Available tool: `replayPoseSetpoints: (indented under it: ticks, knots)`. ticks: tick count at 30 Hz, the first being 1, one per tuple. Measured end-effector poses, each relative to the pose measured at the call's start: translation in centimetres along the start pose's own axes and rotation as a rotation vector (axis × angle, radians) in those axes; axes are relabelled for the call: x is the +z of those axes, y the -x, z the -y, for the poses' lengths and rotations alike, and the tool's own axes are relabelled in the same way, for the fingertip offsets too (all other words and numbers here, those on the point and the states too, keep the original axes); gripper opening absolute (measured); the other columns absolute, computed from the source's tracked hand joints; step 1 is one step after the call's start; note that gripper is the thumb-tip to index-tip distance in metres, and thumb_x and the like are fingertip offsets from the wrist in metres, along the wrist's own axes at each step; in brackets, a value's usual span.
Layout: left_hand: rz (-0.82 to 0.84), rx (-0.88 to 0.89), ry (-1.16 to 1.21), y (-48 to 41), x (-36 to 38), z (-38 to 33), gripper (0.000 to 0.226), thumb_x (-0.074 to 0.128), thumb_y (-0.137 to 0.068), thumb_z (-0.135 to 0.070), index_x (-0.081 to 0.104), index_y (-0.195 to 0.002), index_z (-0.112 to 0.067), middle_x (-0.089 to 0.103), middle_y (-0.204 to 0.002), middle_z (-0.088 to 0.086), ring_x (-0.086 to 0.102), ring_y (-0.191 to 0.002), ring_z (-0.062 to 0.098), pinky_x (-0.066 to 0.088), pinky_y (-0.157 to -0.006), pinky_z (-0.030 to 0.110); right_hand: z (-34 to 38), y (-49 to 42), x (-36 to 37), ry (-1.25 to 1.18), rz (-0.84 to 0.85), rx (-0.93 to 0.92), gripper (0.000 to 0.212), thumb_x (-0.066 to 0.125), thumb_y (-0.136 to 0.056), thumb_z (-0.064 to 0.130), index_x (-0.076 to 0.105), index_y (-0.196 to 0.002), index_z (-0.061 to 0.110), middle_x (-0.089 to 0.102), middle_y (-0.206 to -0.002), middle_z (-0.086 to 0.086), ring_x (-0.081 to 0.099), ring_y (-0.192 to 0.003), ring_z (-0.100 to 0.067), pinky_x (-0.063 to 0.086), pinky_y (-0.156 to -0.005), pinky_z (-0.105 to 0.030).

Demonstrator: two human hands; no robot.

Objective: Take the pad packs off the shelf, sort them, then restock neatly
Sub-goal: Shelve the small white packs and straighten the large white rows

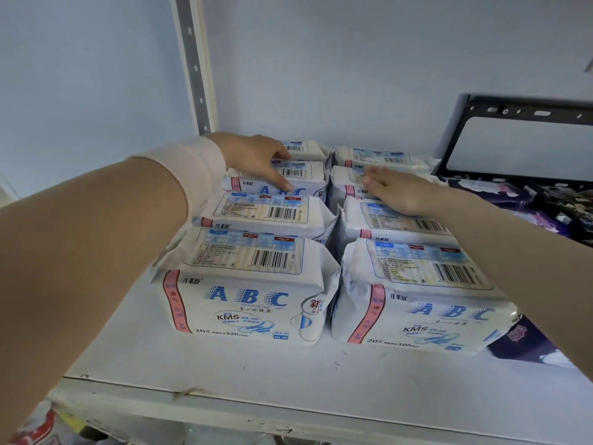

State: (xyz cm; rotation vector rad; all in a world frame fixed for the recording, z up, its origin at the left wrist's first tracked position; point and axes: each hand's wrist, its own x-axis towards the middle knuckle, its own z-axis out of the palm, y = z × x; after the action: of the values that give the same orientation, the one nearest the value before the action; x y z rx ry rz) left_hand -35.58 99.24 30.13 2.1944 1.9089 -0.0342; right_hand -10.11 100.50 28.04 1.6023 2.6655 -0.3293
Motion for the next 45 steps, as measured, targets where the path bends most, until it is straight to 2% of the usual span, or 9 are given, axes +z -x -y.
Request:
replayPoseSetpoints:
  ticks: [8,21,27,34,37,41,45]
  knots:
    - [0.035,0.030,0.013,0.4,-0.2,-0.3,0.080,0.064,-0.079,-0.049,0.030,-0.143,-0.016,0.032,-0.149,0.001,0.032,-0.134,0.020,0.025,-0.110,0.034,0.0,0.3,-1.1,-0.030,0.037,0.013,0.055,0.016,-0.100,0.044,0.024,-0.147,0.016,0.021,-0.155,-0.002,0.020,-0.142,-0.021,0.014,-0.113,-0.029]
    - [0.040,0.047,0.062,0.9,0.0,-0.2,0.079,0.062,-0.079,-0.050,0.031,-0.143,-0.016,0.032,-0.149,0.000,0.032,-0.135,0.018,0.025,-0.112,0.033,-0.1,-0.3,-1.5,0.061,0.074,0.036,0.055,0.016,-0.100,0.045,0.027,-0.146,0.017,0.022,-0.154,-0.004,0.021,-0.142,-0.022,0.015,-0.113,-0.029]
    - [0.032,0.060,0.055,1.2,0.4,-0.1,0.078,0.059,-0.080,-0.052,0.029,-0.144,-0.018,0.031,-0.150,0.000,0.030,-0.136,0.019,0.023,-0.113,0.035,-1.0,0.0,-1.4,0.029,-0.004,0.028,0.055,0.020,-0.099,0.045,0.030,-0.145,0.015,0.023,-0.154,-0.007,0.020,-0.142,-0.024,0.015,-0.113,-0.033]
    - [0.050,0.050,0.062,1.5,0.1,-0.4,0.076,0.060,-0.081,-0.050,0.030,-0.144,-0.017,0.032,-0.149,0.000,0.031,-0.135,0.018,0.024,-0.112,0.033,-1.5,0.3,-1.4,0.003,0.009,0.017,0.052,0.024,-0.099,0.044,0.052,-0.132,0.015,0.050,-0.136,-0.013,0.045,-0.123,-0.029,0.034,-0.105,-0.038]
    - [0.064,0.046,0.059,1.6,0.2,-0.6,0.075,0.059,-0.083,-0.048,0.030,-0.144,-0.017,0.031,-0.149,0.000,0.030,-0.136,0.018,0.023,-0.111,0.031,-1.4,0.2,-1.5,0.002,0.012,0.023,0.050,0.025,-0.098,0.046,0.049,-0.134,0.021,0.049,-0.138,-0.011,0.045,-0.124,-0.029,0.035,-0.104,-0.037]
    - [0.087,0.036,0.047,1.8,0.1,-0.7,0.074,0.055,-0.085,-0.050,0.027,-0.145,-0.017,0.028,-0.151,0.000,0.027,-0.138,0.019,0.021,-0.112,0.033,-1.4,0.2,-1.2,0.027,0.017,0.019,0.051,0.023,-0.098,0.045,0.048,-0.134,0.020,0.047,-0.139,-0.011,0.043,-0.126,-0.029,0.034,-0.105,-0.037]
    - [0.084,0.025,0.052,1.7,0.2,-0.7,0.070,0.049,-0.087,-0.053,0.029,-0.144,-0.019,0.028,-0.151,0.000,0.027,-0.137,0.019,0.021,-0.114,0.036,-1.2,0.5,-1.0,0.048,0.010,-0.002,0.050,0.024,-0.100,0.042,0.035,-0.143,0.020,0.032,-0.150,-0.006,0.030,-0.137,-0.026,0.024,-0.112,-0.034]
